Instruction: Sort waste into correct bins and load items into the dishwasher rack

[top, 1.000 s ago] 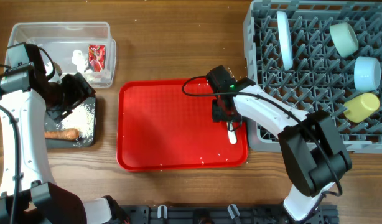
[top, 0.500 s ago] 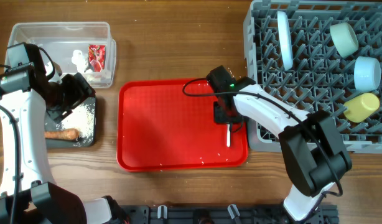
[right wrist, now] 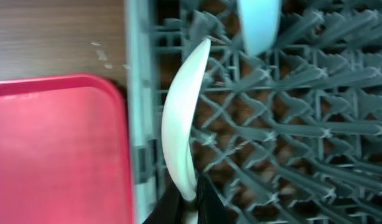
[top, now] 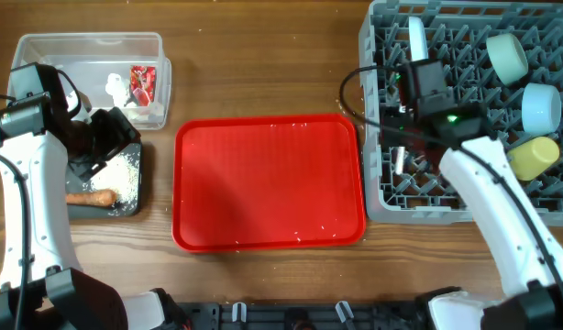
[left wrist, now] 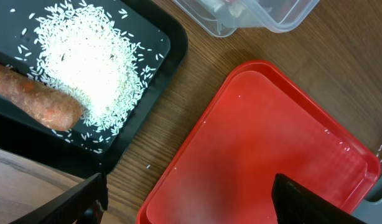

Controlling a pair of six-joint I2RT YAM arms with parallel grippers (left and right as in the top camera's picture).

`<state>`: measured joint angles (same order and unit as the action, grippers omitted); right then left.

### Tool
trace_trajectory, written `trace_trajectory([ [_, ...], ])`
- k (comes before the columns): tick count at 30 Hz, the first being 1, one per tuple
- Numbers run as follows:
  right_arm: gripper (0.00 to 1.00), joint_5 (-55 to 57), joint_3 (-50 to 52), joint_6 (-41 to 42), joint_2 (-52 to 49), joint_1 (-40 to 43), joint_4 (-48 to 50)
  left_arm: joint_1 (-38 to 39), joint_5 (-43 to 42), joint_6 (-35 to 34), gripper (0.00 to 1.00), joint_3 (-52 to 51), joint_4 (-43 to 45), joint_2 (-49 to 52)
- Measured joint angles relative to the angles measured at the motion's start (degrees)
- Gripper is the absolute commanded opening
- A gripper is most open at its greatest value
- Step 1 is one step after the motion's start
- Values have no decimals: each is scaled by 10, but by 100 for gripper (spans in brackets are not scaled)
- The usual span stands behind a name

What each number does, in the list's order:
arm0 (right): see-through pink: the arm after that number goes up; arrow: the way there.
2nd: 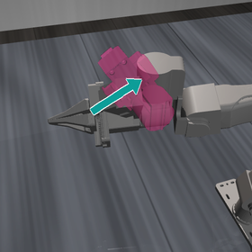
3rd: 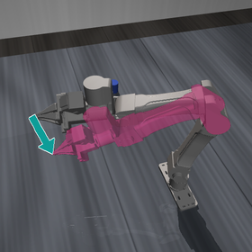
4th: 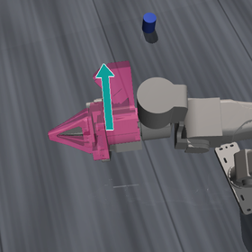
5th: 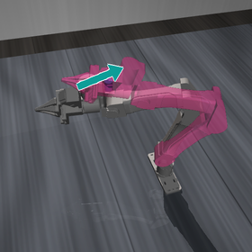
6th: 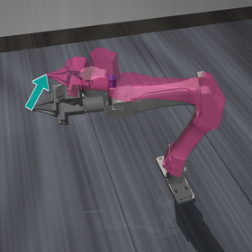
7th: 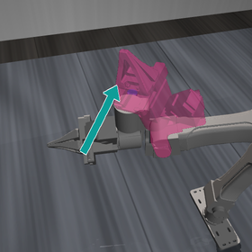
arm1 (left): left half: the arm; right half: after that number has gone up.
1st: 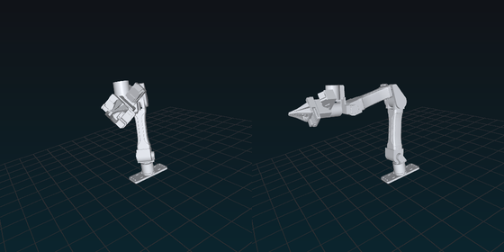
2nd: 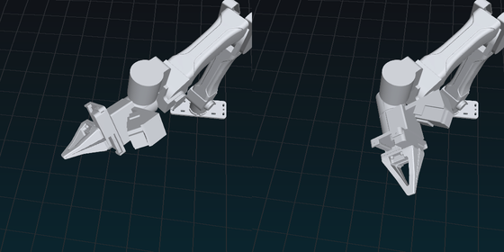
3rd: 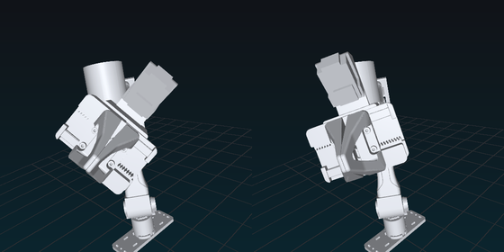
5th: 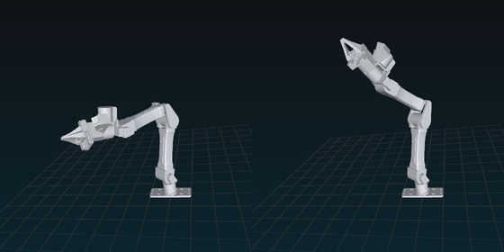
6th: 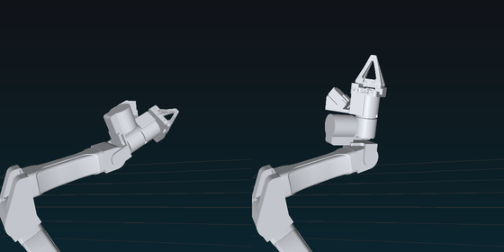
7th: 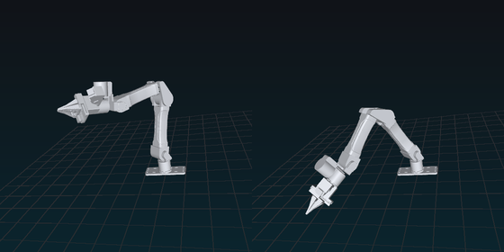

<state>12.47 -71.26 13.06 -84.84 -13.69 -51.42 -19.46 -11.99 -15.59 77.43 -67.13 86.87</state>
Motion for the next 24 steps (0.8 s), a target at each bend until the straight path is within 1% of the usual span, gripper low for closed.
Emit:
trace_trajectory([
  [5,5,-10,0,-28,-68,12,-5,0,0,0,84,0,0,0],
  [6,10,-20,0,-31,-84,12,-4,0,0,0,84,0,0,0],
  [7,20,-32,1,-33,-96,12,-4,0,0,0,84,0,0,0],
  [8,26,-40,1,-35,-104,12,-4,0,0,0,84,0,0,0],
  [12,43,-56,2,-42,-110,12,-7,0,0,0,83,0,0,0],
  [13,51,-55,2,-42,-110,12,-9,1,0,0,83,0,0,0],
  [14,60,-56,2,-42,-107,13,-9,3,1,0,84,0,0,0],
  [16,72,-56,2,-44,-89,16,-2,19,2,0,90,0,9,0],
  [17,76,-60,2,-42,-73,16,7,34,2,0,95,0,19,0],
  [18,76,-61,2,-41,-52,16,20,59,2,3,98,0,33,0],
  [20,82,-65,-17,-45,-15,15,28,115,2,22,100,0,55,0],
  [21,88,-72,-42,-50,-5,15,26,137,7,30,100,0,56,0],
  [22,91,-78,-53,-53,-2,15,22,168,21,40,100,0,49,0],
  [23,93,-90,-66,-58,0,18,10,180,27,43,100,0,41,0],
  [24,100,-111,-77,-56,2,23,-10,196,43,46,100,0,21,0],
])
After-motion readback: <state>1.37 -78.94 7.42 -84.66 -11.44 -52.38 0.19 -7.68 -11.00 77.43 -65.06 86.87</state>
